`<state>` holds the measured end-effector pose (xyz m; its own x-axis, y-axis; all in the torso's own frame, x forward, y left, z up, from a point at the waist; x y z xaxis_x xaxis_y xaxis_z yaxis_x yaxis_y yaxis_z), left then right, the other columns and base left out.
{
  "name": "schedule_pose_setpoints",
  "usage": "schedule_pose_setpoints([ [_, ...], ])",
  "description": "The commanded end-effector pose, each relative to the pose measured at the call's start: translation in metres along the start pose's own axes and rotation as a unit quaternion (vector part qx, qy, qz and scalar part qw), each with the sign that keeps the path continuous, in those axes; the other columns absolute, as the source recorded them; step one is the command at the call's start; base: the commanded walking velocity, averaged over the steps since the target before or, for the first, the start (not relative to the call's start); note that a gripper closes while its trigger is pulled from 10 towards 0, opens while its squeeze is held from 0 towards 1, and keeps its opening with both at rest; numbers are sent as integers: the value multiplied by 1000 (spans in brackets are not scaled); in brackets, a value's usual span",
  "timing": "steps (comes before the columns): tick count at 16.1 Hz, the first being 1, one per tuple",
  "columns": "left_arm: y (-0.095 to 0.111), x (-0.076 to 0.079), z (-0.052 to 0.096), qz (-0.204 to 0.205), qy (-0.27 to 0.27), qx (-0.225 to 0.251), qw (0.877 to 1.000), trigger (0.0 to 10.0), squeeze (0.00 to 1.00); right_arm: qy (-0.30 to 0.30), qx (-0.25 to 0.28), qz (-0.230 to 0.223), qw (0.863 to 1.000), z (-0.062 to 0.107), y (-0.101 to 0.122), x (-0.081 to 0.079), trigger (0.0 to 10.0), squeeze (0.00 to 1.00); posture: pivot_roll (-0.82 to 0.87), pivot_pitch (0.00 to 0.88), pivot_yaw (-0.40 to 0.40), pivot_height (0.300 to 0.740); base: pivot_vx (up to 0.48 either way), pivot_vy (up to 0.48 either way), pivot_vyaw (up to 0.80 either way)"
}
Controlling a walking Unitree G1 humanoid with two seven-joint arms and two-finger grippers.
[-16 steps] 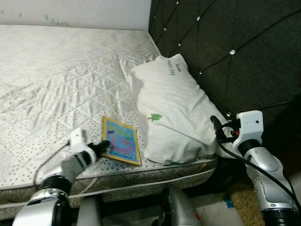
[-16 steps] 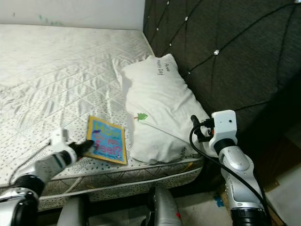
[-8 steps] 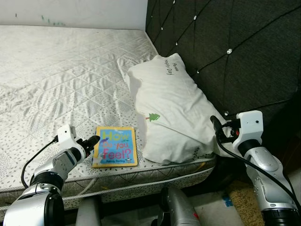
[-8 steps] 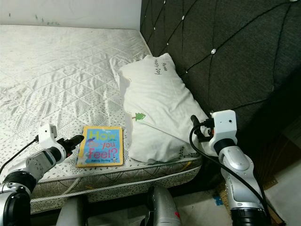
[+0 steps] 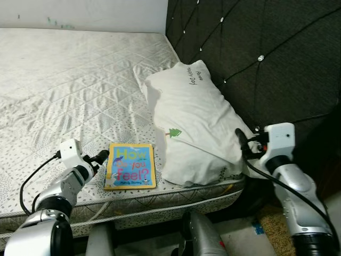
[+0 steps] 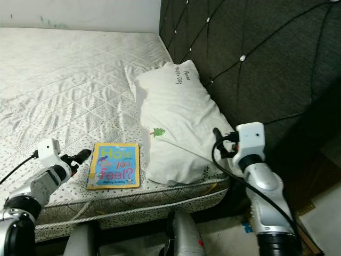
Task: Clean up the room
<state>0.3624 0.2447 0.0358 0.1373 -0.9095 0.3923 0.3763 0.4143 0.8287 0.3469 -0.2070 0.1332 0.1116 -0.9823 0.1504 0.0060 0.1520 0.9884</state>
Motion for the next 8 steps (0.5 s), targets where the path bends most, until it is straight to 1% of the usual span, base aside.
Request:
schedule_pose_setpoints([
  [1,5,1,2,-5,1,34,999,10000,1000,4,3,-5,1000,-3,2,-4,10000,0,-101,27,-132,584,0,0,0],
  [2,8,2,9,-27,-3,71,997,10000,1000,11,6,-18,1000,-6,4,-11,10000,0,-84,25,-130,584,0,0,0],
  [3,10,9,18,-43,-19,100,994,10000,1000,16,7,-29,999,-8,5,-19,10000,0,-58,21,-127,584,0,0,0],
  [5,15,24,42,-65,-46,158,984,10000,1000,33,8,-61,998,-13,6,-36,10000,0,-25,12,-122,584,0,0,0],
  [6,19,32,57,-94,-47,188,977,10000,1000,51,4,-76,996,-15,6,-49,10000,0,-8,3,-119,584,0,0,0],
  [7,22,32,64,-122,-34,198,972,10000,1000,64,-2,-91,994,-16,5,-58,10000,0,-1,0,-119,584,0,0,0],
  [8,28,32,74,-164,-19,208,964,10000,1000,89,-19,-85,992,-18,1,-72,10000,0,9,0,-118,584,0,0,0],
])
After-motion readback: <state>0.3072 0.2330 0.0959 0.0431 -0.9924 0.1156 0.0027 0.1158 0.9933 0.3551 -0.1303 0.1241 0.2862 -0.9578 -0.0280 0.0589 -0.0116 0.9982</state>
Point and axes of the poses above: a point about 5 cm out from each wrist's last joint towards the gripper, its own z axis pointing back from the gripper into the wrist, its own y axis along the axis of the wrist's last joint, x = y × z, the point moved 4 cm from there along -z, pointing out of the wrist towards the gripper
